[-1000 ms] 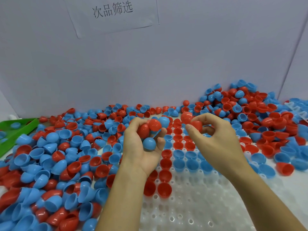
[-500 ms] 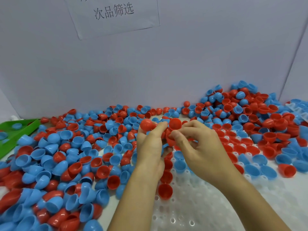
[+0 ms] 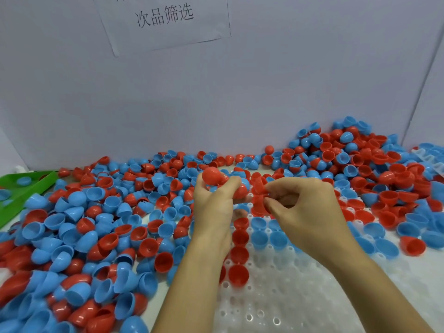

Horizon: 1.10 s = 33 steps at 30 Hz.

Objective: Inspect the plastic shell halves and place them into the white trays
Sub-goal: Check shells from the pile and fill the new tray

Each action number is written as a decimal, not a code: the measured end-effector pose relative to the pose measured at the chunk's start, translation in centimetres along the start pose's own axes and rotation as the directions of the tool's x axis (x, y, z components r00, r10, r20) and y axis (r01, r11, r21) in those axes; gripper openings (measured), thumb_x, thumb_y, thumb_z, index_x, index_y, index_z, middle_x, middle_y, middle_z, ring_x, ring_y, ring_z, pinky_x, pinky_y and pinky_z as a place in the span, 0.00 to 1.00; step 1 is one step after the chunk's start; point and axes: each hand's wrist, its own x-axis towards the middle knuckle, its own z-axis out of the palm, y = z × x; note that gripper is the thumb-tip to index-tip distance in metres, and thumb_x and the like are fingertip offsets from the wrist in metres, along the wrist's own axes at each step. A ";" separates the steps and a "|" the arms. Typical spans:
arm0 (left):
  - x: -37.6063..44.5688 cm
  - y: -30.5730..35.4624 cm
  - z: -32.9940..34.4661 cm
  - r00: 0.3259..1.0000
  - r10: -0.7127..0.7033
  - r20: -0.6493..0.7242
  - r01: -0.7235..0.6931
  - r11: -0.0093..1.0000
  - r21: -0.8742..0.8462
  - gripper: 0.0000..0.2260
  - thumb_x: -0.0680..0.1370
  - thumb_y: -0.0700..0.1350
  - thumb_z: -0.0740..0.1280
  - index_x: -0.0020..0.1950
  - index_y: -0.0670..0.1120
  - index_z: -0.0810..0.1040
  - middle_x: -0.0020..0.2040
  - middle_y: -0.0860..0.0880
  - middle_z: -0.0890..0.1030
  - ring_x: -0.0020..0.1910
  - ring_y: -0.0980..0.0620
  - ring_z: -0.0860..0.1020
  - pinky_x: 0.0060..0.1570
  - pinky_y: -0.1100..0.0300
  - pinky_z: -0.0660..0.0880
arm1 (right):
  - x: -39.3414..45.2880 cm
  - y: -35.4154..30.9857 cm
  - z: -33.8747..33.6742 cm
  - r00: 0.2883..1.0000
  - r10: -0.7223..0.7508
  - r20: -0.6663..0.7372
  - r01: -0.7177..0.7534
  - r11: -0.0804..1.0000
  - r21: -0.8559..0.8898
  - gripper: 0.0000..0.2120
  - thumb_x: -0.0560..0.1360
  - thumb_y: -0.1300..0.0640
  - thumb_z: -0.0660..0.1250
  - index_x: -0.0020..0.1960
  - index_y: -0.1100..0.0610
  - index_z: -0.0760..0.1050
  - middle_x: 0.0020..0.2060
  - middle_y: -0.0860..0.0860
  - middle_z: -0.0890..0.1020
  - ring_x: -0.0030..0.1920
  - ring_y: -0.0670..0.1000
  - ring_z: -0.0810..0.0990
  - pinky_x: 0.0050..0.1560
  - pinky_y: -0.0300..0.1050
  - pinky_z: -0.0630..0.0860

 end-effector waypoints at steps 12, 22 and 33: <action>0.5 0.7 -1.3 0.996 -0.035 -0.079 0.030 0.998 -0.061 0.08 0.76 0.40 0.72 0.52 0.50 0.77 0.33 0.50 0.83 0.32 0.53 0.83 0.26 0.63 0.75 | -2.4 -2.7 -0.1 0.823 0.281 0.494 0.074 0.809 -0.583 0.04 0.72 0.58 0.71 0.47 0.54 0.81 0.41 0.50 0.82 0.37 0.51 0.82 0.39 0.47 0.82; 0.1 1.1 -1.2 0.993 -0.119 0.000 0.118 0.989 -0.093 0.03 0.77 0.41 0.71 0.49 0.47 0.78 0.33 0.48 0.83 0.32 0.52 0.83 0.27 0.62 0.77 | -2.1 -1.4 -0.4 0.748 0.278 0.603 0.089 0.858 -0.506 0.08 0.72 0.51 0.70 0.48 0.53 0.82 0.38 0.46 0.83 0.38 0.46 0.82 0.41 0.44 0.82; -1.0 1.8 -0.5 0.918 -0.228 0.325 0.263 0.963 -0.067 0.12 0.78 0.42 0.68 0.35 0.51 0.84 0.36 0.47 0.82 0.31 0.51 0.81 0.23 0.63 0.72 | 0.0 0.1 0.2 0.988 0.088 0.129 -0.118 0.961 0.248 0.05 0.78 0.49 0.68 0.53 0.44 0.81 0.41 0.44 0.85 0.41 0.42 0.85 0.39 0.35 0.80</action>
